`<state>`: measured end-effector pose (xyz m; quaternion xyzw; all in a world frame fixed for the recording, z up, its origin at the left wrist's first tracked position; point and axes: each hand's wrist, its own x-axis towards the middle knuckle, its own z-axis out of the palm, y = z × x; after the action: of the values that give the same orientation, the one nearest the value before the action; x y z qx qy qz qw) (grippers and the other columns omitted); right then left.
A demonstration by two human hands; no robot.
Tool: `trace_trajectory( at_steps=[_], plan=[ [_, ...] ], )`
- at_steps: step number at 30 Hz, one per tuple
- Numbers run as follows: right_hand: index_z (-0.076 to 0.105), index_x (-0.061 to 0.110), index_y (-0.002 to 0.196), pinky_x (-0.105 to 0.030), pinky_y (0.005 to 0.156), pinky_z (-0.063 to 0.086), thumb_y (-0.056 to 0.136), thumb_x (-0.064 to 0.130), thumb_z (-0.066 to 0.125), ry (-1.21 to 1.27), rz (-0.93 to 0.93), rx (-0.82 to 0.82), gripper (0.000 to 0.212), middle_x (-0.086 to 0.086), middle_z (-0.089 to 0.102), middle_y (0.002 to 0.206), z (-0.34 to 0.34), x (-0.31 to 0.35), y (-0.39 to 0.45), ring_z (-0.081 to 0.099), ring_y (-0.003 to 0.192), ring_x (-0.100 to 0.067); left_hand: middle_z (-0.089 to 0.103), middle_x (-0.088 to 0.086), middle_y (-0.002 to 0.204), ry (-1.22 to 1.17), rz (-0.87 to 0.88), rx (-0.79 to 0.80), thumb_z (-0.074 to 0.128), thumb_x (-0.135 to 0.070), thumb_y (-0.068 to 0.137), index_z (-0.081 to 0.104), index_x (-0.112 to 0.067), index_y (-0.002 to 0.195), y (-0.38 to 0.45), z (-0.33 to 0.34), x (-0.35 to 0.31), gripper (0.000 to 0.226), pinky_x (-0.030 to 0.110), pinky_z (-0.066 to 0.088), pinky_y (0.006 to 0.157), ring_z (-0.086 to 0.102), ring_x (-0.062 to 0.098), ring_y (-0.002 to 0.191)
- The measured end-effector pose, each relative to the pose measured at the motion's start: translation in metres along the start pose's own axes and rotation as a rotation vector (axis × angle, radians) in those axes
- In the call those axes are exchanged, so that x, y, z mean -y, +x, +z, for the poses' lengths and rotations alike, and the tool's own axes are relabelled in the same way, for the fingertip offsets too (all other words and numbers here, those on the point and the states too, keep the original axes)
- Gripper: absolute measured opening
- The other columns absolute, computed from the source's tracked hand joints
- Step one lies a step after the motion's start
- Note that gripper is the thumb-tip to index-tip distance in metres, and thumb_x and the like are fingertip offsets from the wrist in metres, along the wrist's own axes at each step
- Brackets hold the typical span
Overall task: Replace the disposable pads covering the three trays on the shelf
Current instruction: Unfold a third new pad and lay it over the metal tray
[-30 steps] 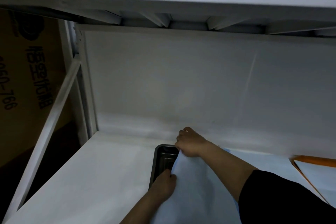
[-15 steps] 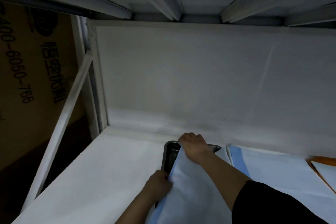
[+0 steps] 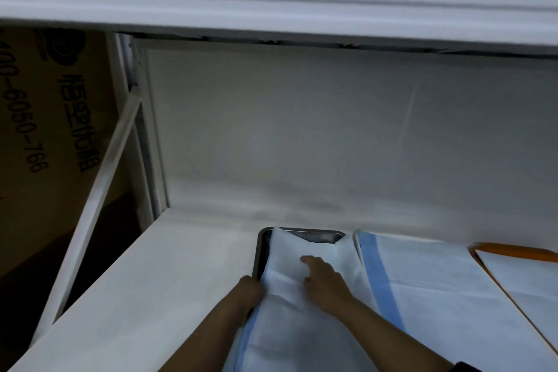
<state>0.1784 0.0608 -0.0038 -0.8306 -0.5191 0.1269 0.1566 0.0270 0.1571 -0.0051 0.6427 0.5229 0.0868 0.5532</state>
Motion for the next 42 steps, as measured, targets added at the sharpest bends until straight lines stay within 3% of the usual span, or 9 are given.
trace_trajectory(
  at_steps=[9,14,17,21,25,30,35,38,42],
  plan=[
    [0.032,0.021,0.143,-0.031,0.105,0.028,0.098,0.022,0.037,-0.014,0.041,0.06,0.045,-0.001,0.039,0.143,-0.007,-0.01,-0.058,0.035,0.132,-0.02,0.049,0.003,0.076,0.133,0.119,0.002,0.058,-0.018,0.08,0.047,-0.01,0.074,-0.041,0.005,0.004,0.015,0.021,0.039,0.056,0.05,0.013,0.067],
    [0.052,0.019,0.129,-0.029,0.1,0.038,0.098,0.02,0.037,-0.073,0.01,0.073,0.034,-0.003,0.053,0.134,-0.018,0.0,-0.049,0.045,0.123,-0.021,0.058,0.015,0.102,0.236,0.133,-0.076,0.051,-0.005,0.088,0.052,-0.001,0.091,-0.043,0.006,-0.003,0.006,0.026,0.044,0.07,0.06,0.028,0.098],
    [0.045,0.02,0.136,-0.031,0.098,0.039,0.097,0.011,0.036,-0.14,-0.07,0.069,0.041,-0.005,0.047,0.138,-0.024,0.013,-0.032,0.047,0.122,-0.024,0.05,0.005,0.079,0.171,0.132,-0.024,0.046,-0.001,0.09,0.048,-0.004,0.081,-0.042,0.005,-0.004,0.01,0.02,0.039,0.056,0.051,0.013,0.069],
    [0.023,0.021,0.149,-0.037,0.074,0.039,0.088,-0.008,0.042,-0.439,-0.341,0.076,0.07,-0.006,0.031,0.147,-0.033,0.042,0.004,0.055,0.103,-0.034,0.054,0.004,0.08,0.159,0.169,0.035,0.046,-0.004,0.092,0.054,-0.005,0.079,-0.033,0.007,0.001,0.016,0.015,0.042,0.056,0.054,0.015,0.072],
    [0.037,0.01,0.139,-0.034,0.052,0.029,0.087,-0.008,0.048,-0.693,-0.519,0.164,0.056,-0.011,0.039,0.141,-0.019,0.058,0.043,0.047,0.074,-0.029,0.054,0.005,0.075,0.159,0.195,0.05,0.043,-0.004,0.09,0.051,-0.008,0.072,-0.021,0.006,0.008,0.021,0.014,0.04,0.054,0.053,0.011,0.066],
    [0.048,0.008,0.13,-0.036,0.066,0.036,0.087,-0.003,0.051,-0.74,-0.641,0.209,0.045,-0.011,0.046,0.133,-0.001,0.053,0.069,0.053,0.09,-0.032,0.049,-0.002,0.076,0.182,0.182,0.083,0.04,-0.007,0.093,0.056,-0.007,0.087,-0.016,0.002,0.015,0.017,0.017,0.04,0.058,0.053,0.016,0.082],
    [0.052,0.013,0.123,-0.038,0.077,0.037,0.092,0.023,0.036,-0.688,-0.643,0.127,0.036,-0.014,0.057,0.117,0.012,0.049,0.083,0.045,0.089,-0.025,0.046,-0.001,0.072,0.178,0.153,0.068,0.039,-0.004,0.089,0.044,-0.012,0.067,-0.011,0.0,0.019,0.024,0.015,0.034,0.052,0.049,0.014,0.076],
    [0.053,0.005,0.122,-0.039,0.079,0.035,0.093,0.012,0.038,-0.603,-0.434,0.162,0.034,-0.019,0.05,0.129,0.015,0.058,0.072,0.049,0.101,-0.031,0.045,0.001,0.069,0.111,0.131,0.072,0.04,-0.003,0.089,0.044,-0.011,0.066,-0.019,-0.003,0.016,0.024,0.011,0.033,0.048,0.046,0.008,0.063],
    [0.06,-0.004,0.113,-0.036,0.075,0.03,0.086,-0.007,0.048,-0.73,-0.462,0.147,0.03,-0.02,0.038,0.143,0.016,0.061,0.063,0.048,0.112,-0.034,0.049,-0.001,0.072,0.151,0.118,0.154,0.049,-0.011,0.088,0.052,-0.01,0.08,-0.037,-0.011,0.015,0.008,0.01,0.034,0.044,0.05,0.008,0.062]
  ],
)
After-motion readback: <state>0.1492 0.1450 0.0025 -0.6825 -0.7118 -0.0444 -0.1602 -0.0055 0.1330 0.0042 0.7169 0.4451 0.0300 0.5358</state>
